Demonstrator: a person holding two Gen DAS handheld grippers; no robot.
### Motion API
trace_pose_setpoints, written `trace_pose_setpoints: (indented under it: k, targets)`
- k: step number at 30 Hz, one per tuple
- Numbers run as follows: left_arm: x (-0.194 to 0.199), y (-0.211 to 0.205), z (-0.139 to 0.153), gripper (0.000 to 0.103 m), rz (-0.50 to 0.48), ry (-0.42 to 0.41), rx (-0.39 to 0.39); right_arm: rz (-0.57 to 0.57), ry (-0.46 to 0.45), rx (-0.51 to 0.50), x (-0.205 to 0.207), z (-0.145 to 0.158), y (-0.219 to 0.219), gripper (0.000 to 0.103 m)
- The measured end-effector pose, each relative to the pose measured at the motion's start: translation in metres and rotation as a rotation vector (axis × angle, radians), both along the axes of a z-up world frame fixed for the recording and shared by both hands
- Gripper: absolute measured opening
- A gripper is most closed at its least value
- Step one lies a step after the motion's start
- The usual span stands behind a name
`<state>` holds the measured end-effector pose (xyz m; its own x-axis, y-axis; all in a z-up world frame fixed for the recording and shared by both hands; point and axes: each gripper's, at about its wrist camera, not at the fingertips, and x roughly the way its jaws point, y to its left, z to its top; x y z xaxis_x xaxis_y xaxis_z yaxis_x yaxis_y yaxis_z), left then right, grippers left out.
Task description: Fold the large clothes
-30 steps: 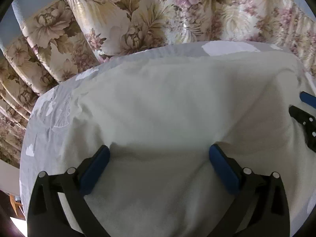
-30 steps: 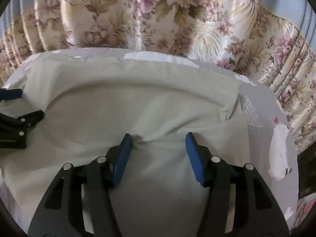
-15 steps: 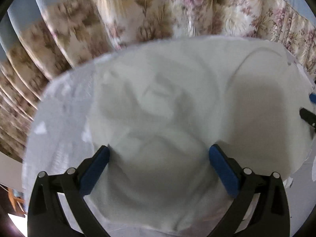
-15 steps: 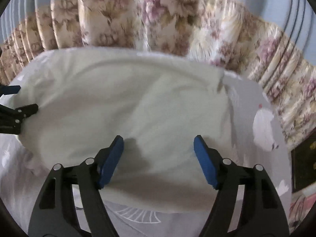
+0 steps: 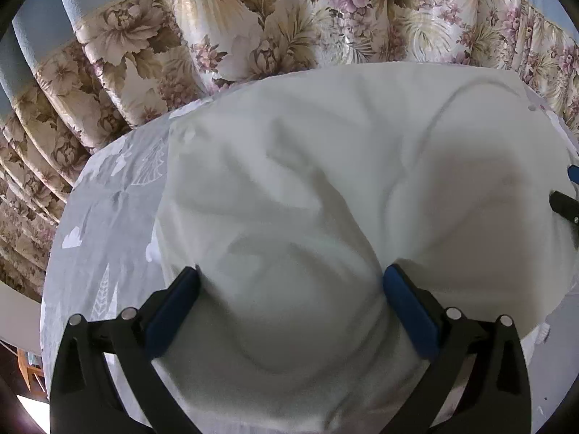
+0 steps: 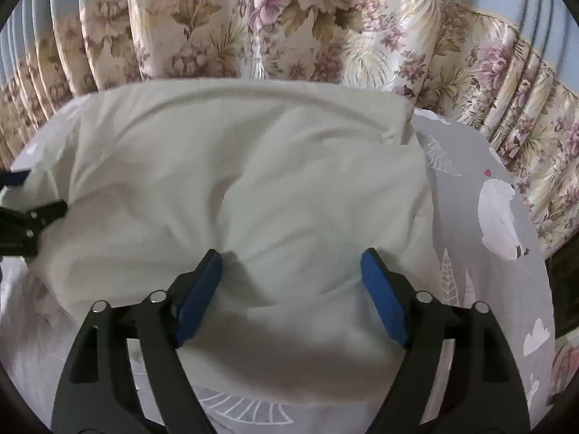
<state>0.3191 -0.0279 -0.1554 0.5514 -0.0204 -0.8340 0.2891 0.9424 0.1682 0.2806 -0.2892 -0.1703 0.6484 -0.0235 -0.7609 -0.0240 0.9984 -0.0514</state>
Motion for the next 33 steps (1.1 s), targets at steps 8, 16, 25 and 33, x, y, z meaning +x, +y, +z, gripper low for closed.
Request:
trace_pose_setpoints:
  k: [8, 16, 25, 33]
  targets:
    - [-0.018, 0.005, 0.031, 0.102, 0.013, -0.055, -0.009, 0.009, -0.092, 0.028, -0.009, 0.034, 0.016, 0.100]
    - [-0.023, 0.019, 0.054, 0.102, 0.025, -0.092, -0.040, 0.043, -0.121, 0.013, -0.002, 0.053, 0.045, 0.100]
    - [-0.016, 0.056, 0.058, 0.102, 0.084, -0.104, -0.049, 0.026, -0.137, -0.003, 0.010, 0.055, 0.066, 0.100]
    - [-0.008, 0.089, 0.060, 0.102, 0.143, -0.124, -0.099, 0.015, -0.202, -0.145, 0.007, 0.062, 0.090, 0.100]
